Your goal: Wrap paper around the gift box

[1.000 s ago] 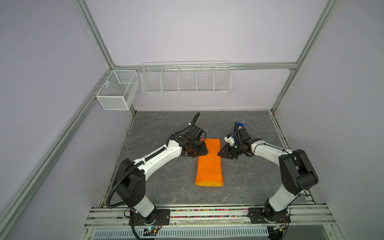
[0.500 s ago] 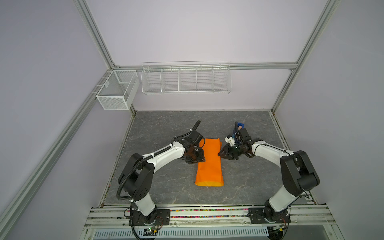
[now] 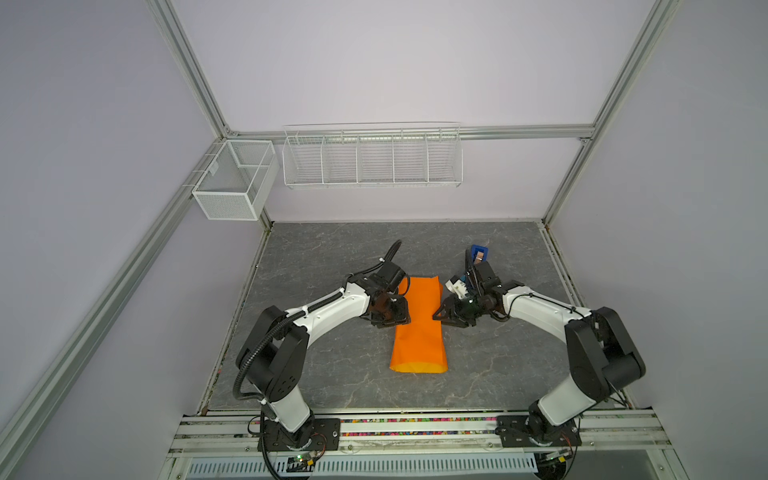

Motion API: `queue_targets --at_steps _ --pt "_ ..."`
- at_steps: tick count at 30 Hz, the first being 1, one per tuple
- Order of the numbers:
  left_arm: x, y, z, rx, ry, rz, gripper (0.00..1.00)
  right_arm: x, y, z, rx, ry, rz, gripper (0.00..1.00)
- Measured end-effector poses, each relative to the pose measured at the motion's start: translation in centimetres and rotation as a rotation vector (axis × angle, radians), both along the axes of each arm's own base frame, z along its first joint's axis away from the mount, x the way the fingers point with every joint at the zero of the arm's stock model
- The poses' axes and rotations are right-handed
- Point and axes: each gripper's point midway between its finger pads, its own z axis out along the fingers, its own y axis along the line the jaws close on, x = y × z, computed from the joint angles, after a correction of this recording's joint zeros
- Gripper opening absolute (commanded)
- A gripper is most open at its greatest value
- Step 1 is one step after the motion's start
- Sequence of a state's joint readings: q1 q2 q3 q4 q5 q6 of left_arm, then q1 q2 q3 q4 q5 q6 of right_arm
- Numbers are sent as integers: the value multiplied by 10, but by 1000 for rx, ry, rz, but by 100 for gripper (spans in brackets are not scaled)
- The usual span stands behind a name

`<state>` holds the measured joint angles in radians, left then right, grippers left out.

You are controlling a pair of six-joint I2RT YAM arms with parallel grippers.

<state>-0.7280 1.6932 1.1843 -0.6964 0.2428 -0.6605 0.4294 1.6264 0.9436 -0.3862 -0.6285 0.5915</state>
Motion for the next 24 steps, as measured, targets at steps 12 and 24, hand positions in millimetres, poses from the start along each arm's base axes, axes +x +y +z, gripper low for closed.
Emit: queue_targets --at_steps 12,24 --pt "6 19 4 55 -14 30 57 -8 23 -2 22 -3 -21 27" --pt "34 44 84 18 -188 90 47 -14 66 0 43 1 -164 27"
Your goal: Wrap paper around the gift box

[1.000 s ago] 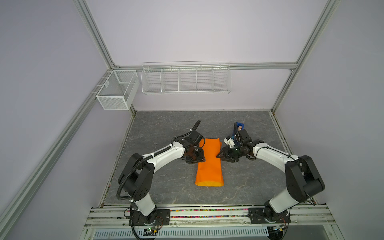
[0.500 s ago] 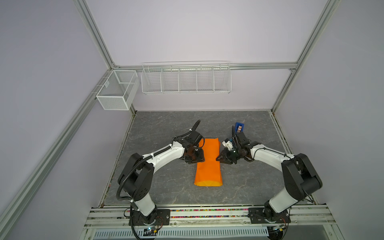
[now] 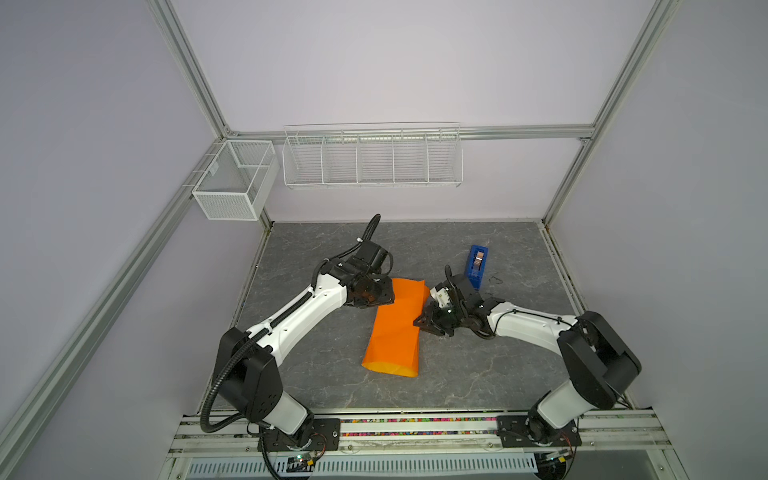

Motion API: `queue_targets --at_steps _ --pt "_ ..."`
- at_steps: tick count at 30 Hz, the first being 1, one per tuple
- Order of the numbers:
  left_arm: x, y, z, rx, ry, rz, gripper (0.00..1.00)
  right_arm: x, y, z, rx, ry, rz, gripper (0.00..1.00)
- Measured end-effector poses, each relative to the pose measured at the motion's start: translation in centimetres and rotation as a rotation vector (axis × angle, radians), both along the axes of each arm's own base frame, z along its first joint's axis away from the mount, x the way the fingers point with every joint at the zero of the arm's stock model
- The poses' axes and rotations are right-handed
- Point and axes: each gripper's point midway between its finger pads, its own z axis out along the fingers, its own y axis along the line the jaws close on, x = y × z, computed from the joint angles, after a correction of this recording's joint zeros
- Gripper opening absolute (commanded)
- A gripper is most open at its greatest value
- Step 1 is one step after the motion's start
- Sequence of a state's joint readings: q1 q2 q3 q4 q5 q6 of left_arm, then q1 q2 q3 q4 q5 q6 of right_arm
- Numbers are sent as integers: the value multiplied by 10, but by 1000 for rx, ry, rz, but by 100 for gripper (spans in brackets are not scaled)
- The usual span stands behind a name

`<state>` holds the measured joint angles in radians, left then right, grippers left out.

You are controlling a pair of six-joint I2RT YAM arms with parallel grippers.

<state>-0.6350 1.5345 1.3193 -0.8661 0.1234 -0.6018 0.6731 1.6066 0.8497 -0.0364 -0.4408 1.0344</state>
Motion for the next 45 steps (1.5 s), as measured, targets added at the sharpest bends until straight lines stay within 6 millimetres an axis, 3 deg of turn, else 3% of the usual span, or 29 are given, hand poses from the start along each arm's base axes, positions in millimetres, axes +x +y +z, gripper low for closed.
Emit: queue_targets --at_steps 3,9,13,29,32,37,40,45 --pt "-3 -3 -5 -17 15 -16 39 0 7 0 -11 2 -42 27" --pt "-22 0 -49 -4 125 -17 29 5 16 0 -19 -4 -100 27" --pt "-29 -5 -67 -39 166 -22 22 6 18 0 -20 -6 -114 27" --pt "-24 -15 -73 -111 142 -21 20 10 11 5 -84 -26 -82 35" --pt "-25 -15 -73 -113 139 -22 20 21 0 17 -103 -61 -68 36" --pt "-25 -15 -72 -116 136 -22 20 45 -30 56 -85 -163 -65 36" --pt "-25 -15 -73 -116 136 -22 20 67 -63 77 -70 -218 -85 36" --pt "-25 -15 -73 -118 134 -23 20 109 -130 86 -64 -245 -147 39"
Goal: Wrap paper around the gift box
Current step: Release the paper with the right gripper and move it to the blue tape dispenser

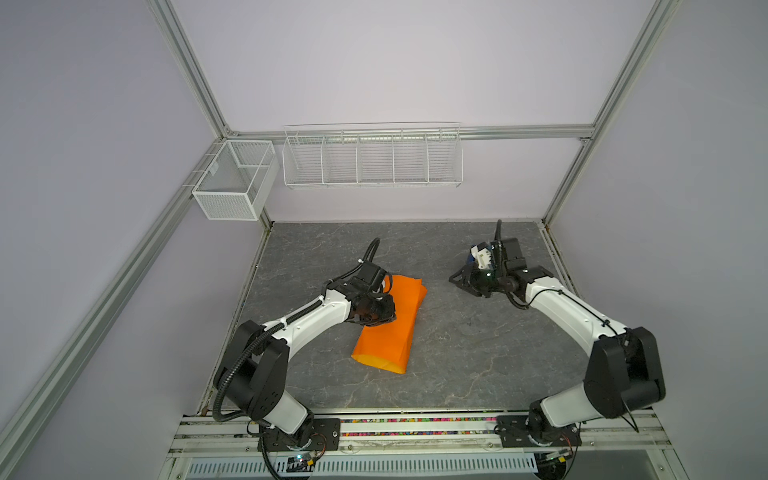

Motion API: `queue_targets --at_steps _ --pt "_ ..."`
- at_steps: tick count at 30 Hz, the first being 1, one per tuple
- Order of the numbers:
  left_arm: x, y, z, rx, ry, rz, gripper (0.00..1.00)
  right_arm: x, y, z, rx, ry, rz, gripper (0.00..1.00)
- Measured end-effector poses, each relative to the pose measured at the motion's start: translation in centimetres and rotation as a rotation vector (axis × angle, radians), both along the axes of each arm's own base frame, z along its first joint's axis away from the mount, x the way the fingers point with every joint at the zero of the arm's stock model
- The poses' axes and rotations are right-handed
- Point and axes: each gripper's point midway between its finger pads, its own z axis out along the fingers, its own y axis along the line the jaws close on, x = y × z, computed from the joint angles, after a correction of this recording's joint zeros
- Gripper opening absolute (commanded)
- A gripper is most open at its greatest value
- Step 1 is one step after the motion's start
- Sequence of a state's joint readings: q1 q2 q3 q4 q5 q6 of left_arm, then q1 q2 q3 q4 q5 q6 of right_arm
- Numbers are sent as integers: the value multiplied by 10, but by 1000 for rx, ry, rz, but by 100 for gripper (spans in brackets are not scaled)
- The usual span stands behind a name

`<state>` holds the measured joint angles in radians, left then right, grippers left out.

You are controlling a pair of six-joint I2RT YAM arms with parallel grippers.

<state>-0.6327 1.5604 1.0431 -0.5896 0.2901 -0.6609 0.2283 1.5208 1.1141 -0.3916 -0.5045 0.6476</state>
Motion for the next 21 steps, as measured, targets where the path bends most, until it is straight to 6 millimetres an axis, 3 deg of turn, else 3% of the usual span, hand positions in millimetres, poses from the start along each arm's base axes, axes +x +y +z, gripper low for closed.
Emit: queue_targets --at_steps 4,10,15,21 --pt "0 0 0 -1 -1 0 20 29 -46 -6 35 12 -51 42" --pt "0 0 0 -4 2 4 20 64 -87 -31 122 69 -101 39" --pt "1 0 1 -8 2 9 20 86 -101 -55 185 114 -114 38" --pt "1 -1 0 -10 8 10 20 97 -99 -78 256 154 -111 37"
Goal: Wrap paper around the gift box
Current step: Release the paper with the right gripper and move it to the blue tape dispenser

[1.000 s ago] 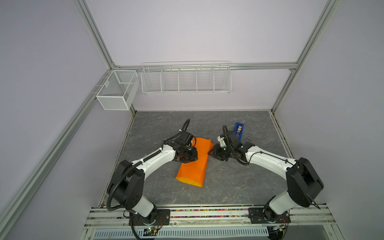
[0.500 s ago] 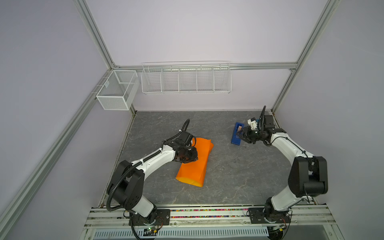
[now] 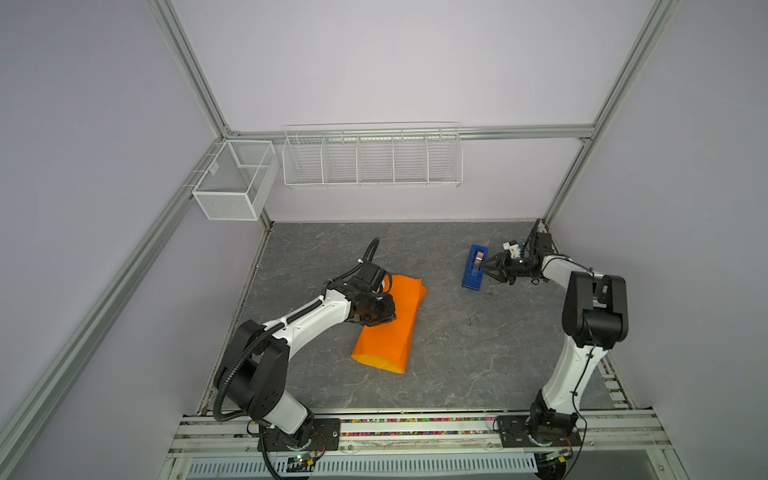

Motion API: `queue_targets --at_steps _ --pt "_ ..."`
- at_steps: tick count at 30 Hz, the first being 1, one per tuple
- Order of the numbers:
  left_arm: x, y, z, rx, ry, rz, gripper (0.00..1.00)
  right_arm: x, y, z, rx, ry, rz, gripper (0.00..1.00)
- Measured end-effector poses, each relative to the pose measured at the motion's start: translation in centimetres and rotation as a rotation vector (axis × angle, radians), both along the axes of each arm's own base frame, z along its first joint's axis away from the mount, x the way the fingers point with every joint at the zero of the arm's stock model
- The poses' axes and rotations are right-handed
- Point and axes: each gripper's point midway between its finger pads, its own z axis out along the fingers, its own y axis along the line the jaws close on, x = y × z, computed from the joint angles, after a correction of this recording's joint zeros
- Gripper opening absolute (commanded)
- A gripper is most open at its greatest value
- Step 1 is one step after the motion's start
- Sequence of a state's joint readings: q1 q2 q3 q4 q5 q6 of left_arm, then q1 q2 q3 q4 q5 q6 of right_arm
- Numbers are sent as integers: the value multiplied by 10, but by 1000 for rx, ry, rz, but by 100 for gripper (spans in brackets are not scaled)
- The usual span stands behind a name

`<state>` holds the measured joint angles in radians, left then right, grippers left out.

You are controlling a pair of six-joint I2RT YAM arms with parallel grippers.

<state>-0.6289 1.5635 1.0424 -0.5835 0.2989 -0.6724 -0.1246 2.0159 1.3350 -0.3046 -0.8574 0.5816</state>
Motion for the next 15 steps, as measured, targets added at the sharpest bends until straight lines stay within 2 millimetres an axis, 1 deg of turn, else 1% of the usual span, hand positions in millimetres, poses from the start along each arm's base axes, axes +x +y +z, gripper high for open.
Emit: queue_targets --at_steps 1,6,11,15 --pt "0 0 0 0 0 0 20 1 1 -3 12 5 -2 37" --pt "0 0 0 0 1 0 20 6 10 -2 81 -14 13 37" --pt "0 0 0 -1 2 1 20 8 19 -5 127 -24 29 33" --pt "0 0 -1 0 4 1 20 7 21 -6 151 -22 20 27"
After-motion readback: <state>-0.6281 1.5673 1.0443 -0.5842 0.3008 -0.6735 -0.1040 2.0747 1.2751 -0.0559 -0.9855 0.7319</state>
